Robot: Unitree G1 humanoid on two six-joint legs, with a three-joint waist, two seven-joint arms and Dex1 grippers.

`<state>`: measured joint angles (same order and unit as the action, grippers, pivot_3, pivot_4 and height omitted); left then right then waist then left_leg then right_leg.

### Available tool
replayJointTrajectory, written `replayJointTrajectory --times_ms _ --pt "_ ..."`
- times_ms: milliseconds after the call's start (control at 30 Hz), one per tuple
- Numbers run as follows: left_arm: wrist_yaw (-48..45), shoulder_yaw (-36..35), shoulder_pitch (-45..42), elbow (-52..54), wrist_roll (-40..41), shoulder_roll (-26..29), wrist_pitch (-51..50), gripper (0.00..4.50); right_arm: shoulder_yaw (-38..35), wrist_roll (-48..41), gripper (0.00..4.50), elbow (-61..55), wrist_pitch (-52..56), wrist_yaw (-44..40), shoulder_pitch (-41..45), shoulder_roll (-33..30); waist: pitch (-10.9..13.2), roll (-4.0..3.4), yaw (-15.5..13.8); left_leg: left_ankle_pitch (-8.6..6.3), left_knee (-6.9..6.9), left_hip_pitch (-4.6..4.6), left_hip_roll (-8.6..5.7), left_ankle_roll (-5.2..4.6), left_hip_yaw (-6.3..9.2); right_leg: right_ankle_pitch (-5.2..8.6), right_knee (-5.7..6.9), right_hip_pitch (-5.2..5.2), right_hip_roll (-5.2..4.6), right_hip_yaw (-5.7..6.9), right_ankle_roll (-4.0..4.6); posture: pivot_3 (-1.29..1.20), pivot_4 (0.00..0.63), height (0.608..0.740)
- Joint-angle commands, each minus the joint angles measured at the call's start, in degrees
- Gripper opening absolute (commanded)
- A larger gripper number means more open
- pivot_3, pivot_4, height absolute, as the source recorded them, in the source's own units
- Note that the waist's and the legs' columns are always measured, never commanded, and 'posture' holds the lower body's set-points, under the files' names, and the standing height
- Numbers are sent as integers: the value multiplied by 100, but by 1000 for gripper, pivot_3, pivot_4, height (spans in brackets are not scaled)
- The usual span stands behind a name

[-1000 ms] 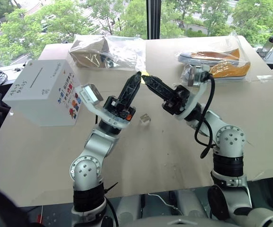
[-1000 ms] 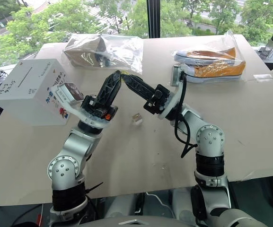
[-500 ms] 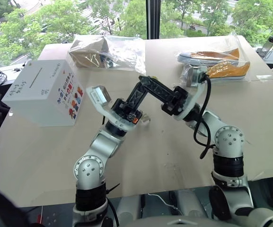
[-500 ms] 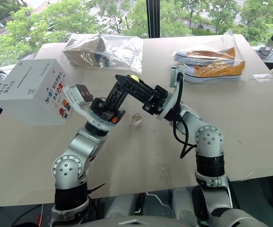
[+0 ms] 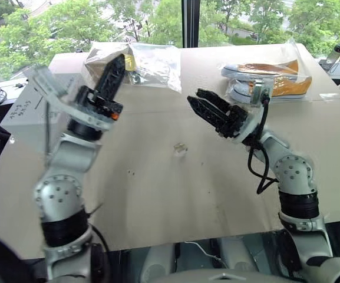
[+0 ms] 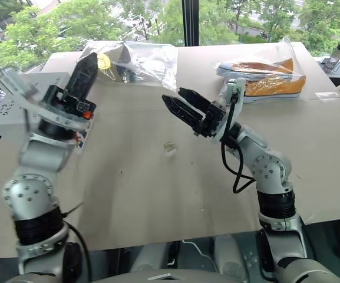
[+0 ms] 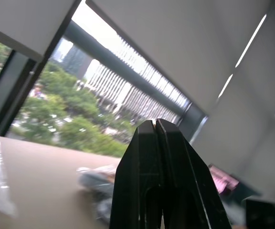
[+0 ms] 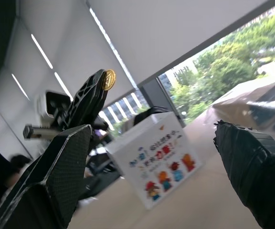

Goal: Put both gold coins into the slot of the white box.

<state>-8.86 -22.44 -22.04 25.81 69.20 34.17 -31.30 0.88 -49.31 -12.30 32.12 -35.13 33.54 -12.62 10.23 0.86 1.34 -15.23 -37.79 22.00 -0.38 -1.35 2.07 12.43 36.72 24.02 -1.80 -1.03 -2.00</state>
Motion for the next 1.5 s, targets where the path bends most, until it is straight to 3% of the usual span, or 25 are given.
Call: replayJointTrajectory --times_ms 33,200,400,733,1167,1500 --pt "428 -555 -52 -336 -776 1219 -557 0 366 796 4452 50 -892 -1140 396 -333 10 9 30 0 4 -1 0 0 -3 2 4 5 -1 -2 -2 0 150 740" --pt "1097 -676 -127 -302 -1277 2129 -1375 0 427 892 4452 311 -1201 -1879 621 -326 15 20 45 1 45 2 3 4 4 6 -1 20 -15 8 -9 0 150 740" --pt "1821 -869 -182 -271 -1701 2192 -1988 0 433 1040 4452 575 -1328 -2066 715 -203 13 24 35 20 48 82 -9 40 1 4 3 101 -46 7 -11 0 150 740" --pt "1174 -1065 184 -776 -2693 2377 -2010 0 350 1188 4452 597 -1318 -1897 638 -33 12 26 48 25 58 94 -14 54 -2 3 13 124 -70 6 -9 0 150 740" --pt "415 -1545 371 -1402 -3315 2054 -1910 0 339 1221 4452 541 -1316 -1788 587 4 11 28 68 25 57 94 -21 54 -3 2 20 126 -81 5 -9 0 150 740" --pt "-119 -1379 600 -1623 -3600 1728 -1637 0 332 1267 4452 582 -1345 -1767 615 27 5 32 61 25 51 90 -25 54 -3 2 35 126 -88 2 -9 0 150 740"
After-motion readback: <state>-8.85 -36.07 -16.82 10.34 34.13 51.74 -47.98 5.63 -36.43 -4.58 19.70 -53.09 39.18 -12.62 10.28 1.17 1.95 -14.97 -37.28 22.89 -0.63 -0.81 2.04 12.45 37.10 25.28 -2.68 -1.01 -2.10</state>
